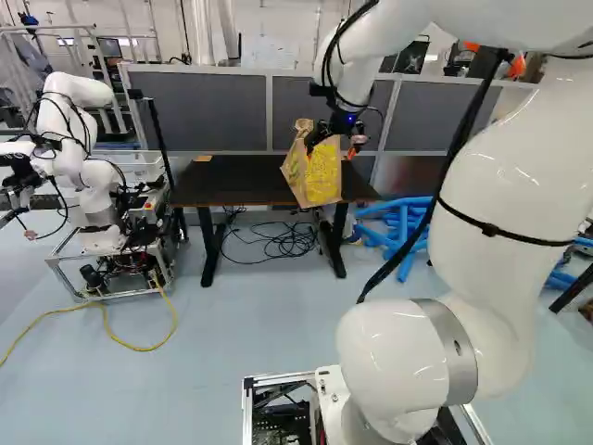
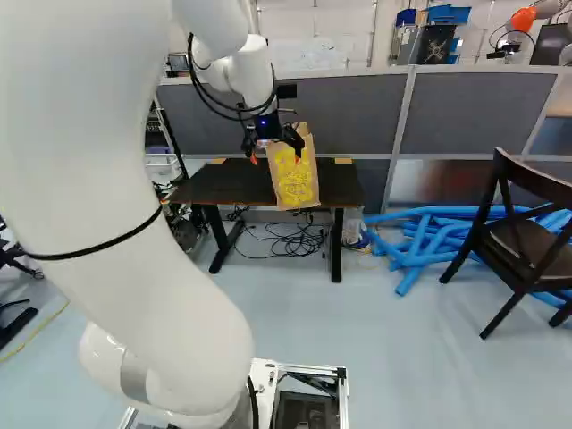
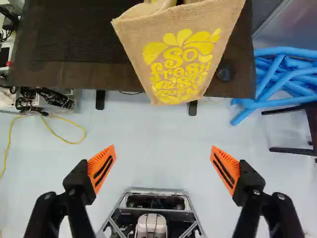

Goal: Pick up the bag on the ground and place it on the table

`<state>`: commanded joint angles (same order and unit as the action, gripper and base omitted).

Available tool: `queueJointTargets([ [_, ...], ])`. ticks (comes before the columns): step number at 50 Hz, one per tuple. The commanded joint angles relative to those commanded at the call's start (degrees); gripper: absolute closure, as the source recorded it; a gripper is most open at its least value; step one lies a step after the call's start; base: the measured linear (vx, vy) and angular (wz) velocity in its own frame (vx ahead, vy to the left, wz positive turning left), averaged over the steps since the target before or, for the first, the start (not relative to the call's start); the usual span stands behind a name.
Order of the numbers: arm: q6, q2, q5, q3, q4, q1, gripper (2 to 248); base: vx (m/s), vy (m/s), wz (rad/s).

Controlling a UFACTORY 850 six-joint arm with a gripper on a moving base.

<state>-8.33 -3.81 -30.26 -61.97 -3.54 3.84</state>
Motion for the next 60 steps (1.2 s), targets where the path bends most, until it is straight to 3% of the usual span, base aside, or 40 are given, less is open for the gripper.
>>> queueJointTargets([
  [60,4.7,11.2,45.5,32.3,2.0,-2.2,3,0.000,0.000,0.000],
])
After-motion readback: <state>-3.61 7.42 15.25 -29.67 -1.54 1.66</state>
